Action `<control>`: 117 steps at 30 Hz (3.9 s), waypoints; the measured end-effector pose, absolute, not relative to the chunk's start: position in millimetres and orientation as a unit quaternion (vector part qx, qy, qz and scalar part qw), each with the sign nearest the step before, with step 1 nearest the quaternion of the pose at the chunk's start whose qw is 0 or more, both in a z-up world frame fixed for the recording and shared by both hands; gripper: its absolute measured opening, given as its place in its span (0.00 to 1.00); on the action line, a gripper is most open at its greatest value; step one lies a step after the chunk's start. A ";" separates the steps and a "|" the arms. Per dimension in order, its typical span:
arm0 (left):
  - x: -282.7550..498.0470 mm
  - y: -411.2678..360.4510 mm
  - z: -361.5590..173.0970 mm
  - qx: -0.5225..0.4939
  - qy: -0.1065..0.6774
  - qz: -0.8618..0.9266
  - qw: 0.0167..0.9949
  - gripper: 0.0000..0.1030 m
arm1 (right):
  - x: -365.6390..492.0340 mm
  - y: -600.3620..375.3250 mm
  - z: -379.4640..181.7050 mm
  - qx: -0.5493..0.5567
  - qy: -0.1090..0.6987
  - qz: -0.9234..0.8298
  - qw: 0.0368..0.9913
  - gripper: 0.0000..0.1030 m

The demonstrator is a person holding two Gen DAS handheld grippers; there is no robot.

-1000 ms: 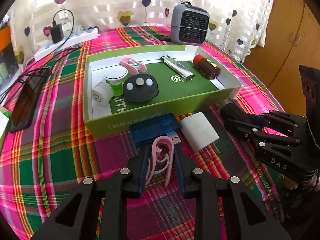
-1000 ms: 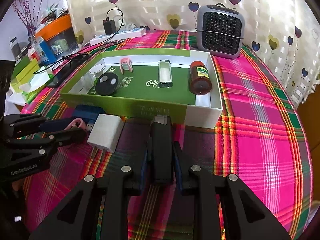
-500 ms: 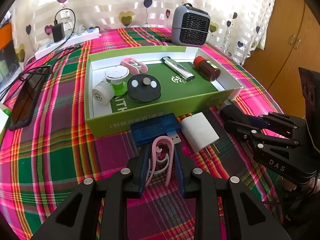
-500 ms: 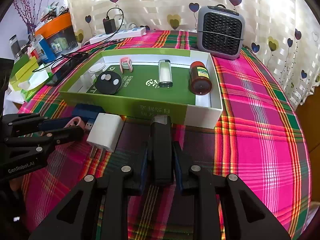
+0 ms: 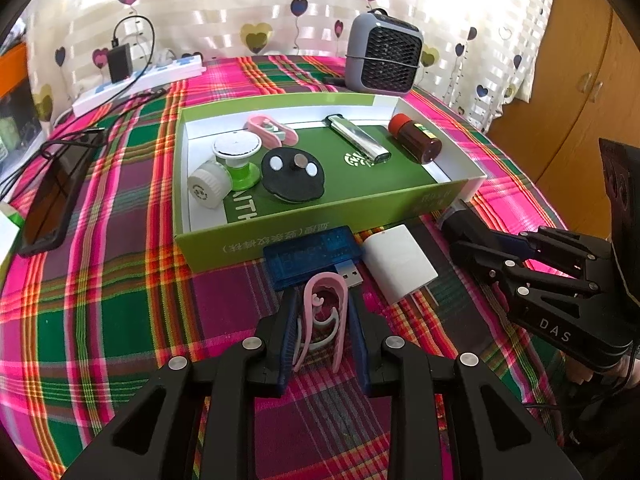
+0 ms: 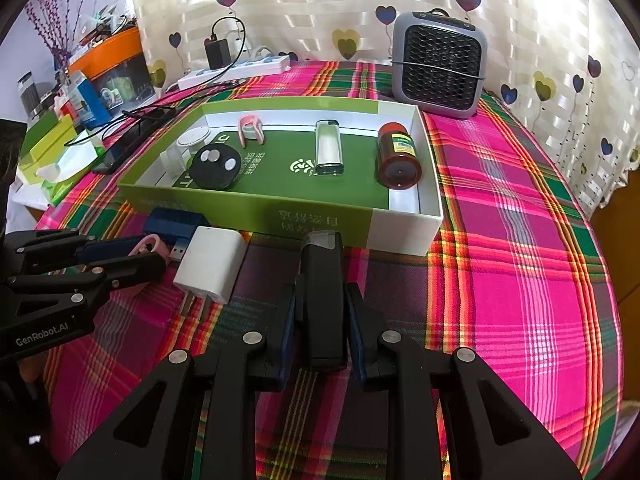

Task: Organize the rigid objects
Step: 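Lift the pink clip with the left tool while the right tool lifts the black object, then carry the pink clip with left tool while right tool carries black object to box, then release the pink clip in the box with left tool while right tool releases black object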

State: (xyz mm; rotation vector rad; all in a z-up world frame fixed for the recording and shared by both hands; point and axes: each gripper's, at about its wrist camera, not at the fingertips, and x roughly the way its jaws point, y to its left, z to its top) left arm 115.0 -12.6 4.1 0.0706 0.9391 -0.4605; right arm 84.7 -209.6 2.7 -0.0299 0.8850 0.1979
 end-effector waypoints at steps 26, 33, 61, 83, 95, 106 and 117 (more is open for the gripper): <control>117.1 -9.0 41.0 0.029 0.415 -0.225 0.881 0.23 | 78.3 -208.9 27.8 -0.016 0.401 0.109 0.910 0.24; 132.6 -8.2 53.1 0.025 0.407 -0.223 0.885 0.23 | 85.8 -208.5 39.0 -0.019 0.392 0.113 0.913 0.24; 227.5 -9.9 60.0 0.006 0.413 -0.199 0.888 0.23 | 173.1 -195.6 51.7 -0.002 0.408 0.141 0.902 0.24; 268.3 9.5 30.1 -0.011 0.445 -0.174 0.878 0.22 | 226.6 -175.4 17.8 -0.013 0.446 0.137 0.884 0.24; 270.1 5.1 22.9 -0.010 0.450 -0.179 0.875 0.22 | 233.8 -166.9 11.4 -0.021 0.449 0.143 0.882 0.24; 269.9 5.4 22.9 -0.008 0.450 -0.180 0.875 0.22 | 236.8 -166.5 7.8 -0.018 0.450 0.143 0.881 0.24; 268.6 3.5 22.8 -0.002 0.449 -0.174 0.876 0.23 | 237.8 -166.0 7.7 -0.023 0.450 0.140 0.882 0.24</control>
